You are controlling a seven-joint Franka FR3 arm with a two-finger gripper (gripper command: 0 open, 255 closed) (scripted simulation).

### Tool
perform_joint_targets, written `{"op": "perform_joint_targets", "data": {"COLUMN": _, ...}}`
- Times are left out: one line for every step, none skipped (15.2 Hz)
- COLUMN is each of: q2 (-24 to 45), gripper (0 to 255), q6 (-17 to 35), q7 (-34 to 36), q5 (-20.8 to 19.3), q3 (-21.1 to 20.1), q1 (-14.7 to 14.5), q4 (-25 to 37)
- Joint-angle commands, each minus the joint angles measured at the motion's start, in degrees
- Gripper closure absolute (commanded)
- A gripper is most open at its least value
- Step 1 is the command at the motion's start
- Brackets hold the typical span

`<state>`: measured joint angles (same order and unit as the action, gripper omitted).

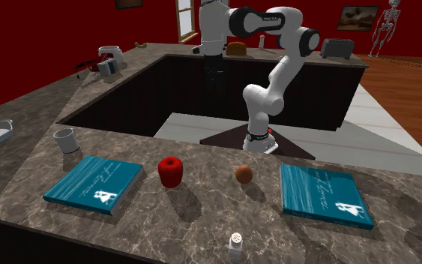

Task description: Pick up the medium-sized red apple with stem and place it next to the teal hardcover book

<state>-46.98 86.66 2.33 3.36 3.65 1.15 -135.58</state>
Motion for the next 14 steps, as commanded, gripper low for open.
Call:
{"op": "perform_joint_targets", "data": {"q2": 0.00, "gripper": 0, "q6": 0.00, "q7": 0.00, "q5": 0.00, "q3": 0.00, "q1": 0.00, "q4": 0.00}}
{"op": "perform_joint_targets", "data": {"q2": 1.25, "gripper": 0, "q6": 2.14, "q7": -0.07, "q5": 0.12, "q3": -0.39, "q1": -0.31, "q4": -0.41}}
{"op": "perform_joint_targets", "data": {"q2": 2.58, "gripper": 0, "q6": 4.28, "q7": -0.14, "q5": 0.22, "q3": -0.78, "q1": -0.62, "q4": -0.75}}
{"op": "perform_joint_targets", "data": {"q2": 3.96, "gripper": 0, "q6": 6.39, "q7": -0.21, "q5": 0.32, "q3": -1.17, "q1": -0.92, "q4": -1.00}}
{"op": "perform_joint_targets", "data": {"q2": 5.42, "gripper": 0, "q6": 8.49, "q7": -0.28, "q5": 0.41, "q3": -1.57, "q1": -1.21, "q4": -1.17}}
{"op": "perform_joint_targets", "data": {"q2": 6.92, "gripper": 0, "q6": 10.56, "q7": -0.34, "q5": 0.48, "q3": -1.96, "q1": -1.49, "q4": -1.26}}
{"op": "perform_joint_targets", "data": {"q2": 8.49, "gripper": 0, "q6": 12.61, "q7": -0.39, "q5": 0.54, "q3": -2.34, "q1": -1.77, "q4": -1.26}}
{"op": "perform_joint_targets", "data": {"q2": 10.11, "gripper": 0, "q6": 14.62, "q7": -0.43, "q5": 0.58, "q3": -2.73, "q1": -2.04, "q4": -1.19}}
{"op": "perform_joint_targets", "data": {"q2": 11.77, "gripper": 0, "q6": 16.60, "q7": -0.47, "q5": 0.60, "q3": -3.11, "q1": -2.31, "q4": -1.03}}
{"op": "perform_joint_targets", "data": {"q2": 13.48, "gripper": 0, "q6": 18.55, "q7": -0.50, "q5": 0.60, "q3": -3.49, "q1": -2.55, "q4": -0.80}}
{"op": "perform_joint_targets", "data": {"q2": 15.23, "gripper": 0, "q6": 20.45, "q7": -0.51, "q5": 0.58, "q3": -3.87, "q1": -2.79, "q4": -0.48}}
{"op": "perform_joint_targets", "data": {"q2": 17.02, "gripper": 0, "q6": 22.31, "q7": -0.51, "q5": 0.53, "q3": -4.25, "q1": -3.01, "q4": -0.09}}
{"op": "perform_joint_targets", "data": {"q2": 18.84, "gripper": 0, "q6": 24.13, "q7": -0.50, "q5": 0.46, "q3": -4.63, "q1": -3.23, "q4": 0.39}}
{"op": "perform_joint_targets", "data": {"q2": 20.69, "gripper": 0, "q6": 25.89, "q7": -0.48, "q5": 0.35, "q3": -5.01, "q1": -3.43, "q4": 0.94}}
